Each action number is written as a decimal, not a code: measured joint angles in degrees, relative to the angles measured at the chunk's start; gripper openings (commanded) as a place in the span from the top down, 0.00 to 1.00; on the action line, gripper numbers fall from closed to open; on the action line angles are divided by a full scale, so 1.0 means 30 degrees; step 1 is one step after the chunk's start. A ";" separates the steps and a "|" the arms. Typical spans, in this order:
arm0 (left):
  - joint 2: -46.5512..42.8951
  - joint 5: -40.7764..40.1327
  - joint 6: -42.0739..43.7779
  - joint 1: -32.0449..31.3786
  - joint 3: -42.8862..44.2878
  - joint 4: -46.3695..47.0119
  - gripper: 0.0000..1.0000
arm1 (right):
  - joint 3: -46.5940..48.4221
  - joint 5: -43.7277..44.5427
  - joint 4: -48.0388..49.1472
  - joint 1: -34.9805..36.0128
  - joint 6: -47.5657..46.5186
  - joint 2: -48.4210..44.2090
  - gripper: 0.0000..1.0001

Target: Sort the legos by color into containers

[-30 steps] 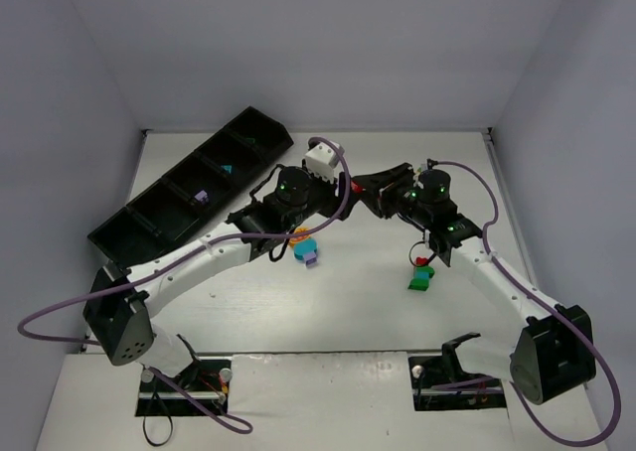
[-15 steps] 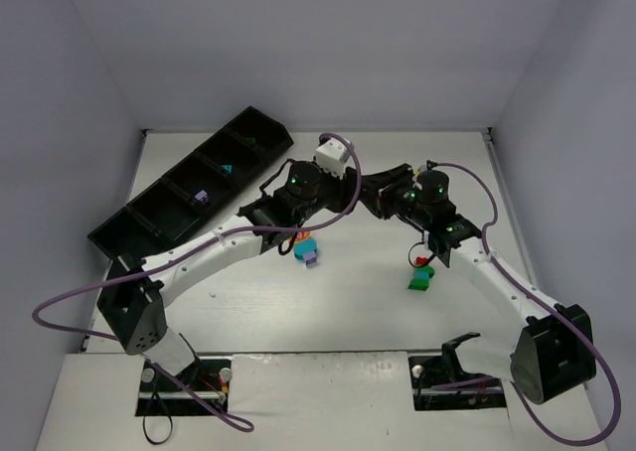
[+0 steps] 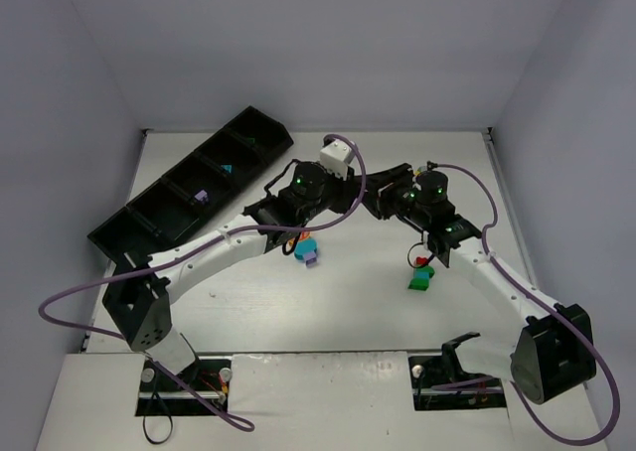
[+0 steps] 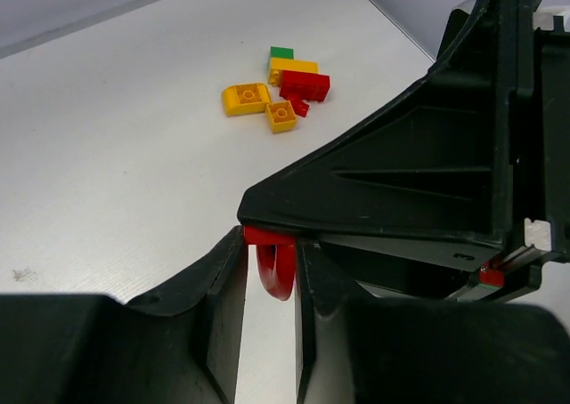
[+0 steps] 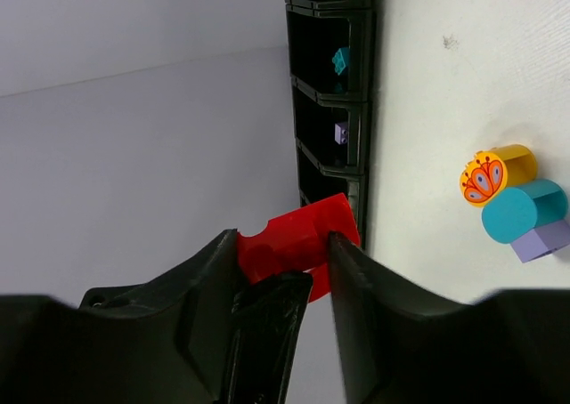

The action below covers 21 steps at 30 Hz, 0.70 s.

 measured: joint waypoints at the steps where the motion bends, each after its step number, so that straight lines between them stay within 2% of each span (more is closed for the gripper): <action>1: 0.0000 0.0007 0.0007 0.0000 0.0000 0.0000 1.00 | 0.0000 0.0007 0.0007 0.0000 0.0007 0.0000 0.45; 2: 0.0000 -0.0051 0.0029 0.0000 0.0000 -0.0015 1.00 | -0.0029 0.0000 0.0022 0.0000 0.0022 0.0000 0.30; 4: 0.0000 -0.0160 0.0160 0.0000 -0.0087 -0.0291 1.00 | -0.0058 0.0022 0.0459 0.0000 -0.0066 0.0000 0.20; 5: -0.0007 -0.0270 0.0233 0.0000 -0.0182 -0.0321 1.00 | -0.0066 0.0066 0.0452 0.0007 -0.0204 -0.0007 0.11; 7: -0.0117 -0.0546 0.0372 0.0007 -0.0423 -0.0291 1.00 | -0.0168 0.0233 0.0408 0.0007 -0.0488 0.0007 0.02; 15: -0.2361 -0.1508 0.0466 0.0721 -0.2958 -0.0882 1.00 | -0.0401 0.1078 -0.0313 -0.0270 -0.2106 0.0036 0.00; 18: -0.3555 -0.1537 -0.0146 0.2565 -0.3912 -0.1872 1.00 | -0.0401 0.1362 -0.0896 -0.0954 -0.3315 0.0051 0.00; 21: -0.4838 -0.1668 -0.0772 0.5639 -0.4699 -0.3191 1.00 | -0.0313 0.1800 -0.1880 -0.1814 -0.5231 0.0168 0.00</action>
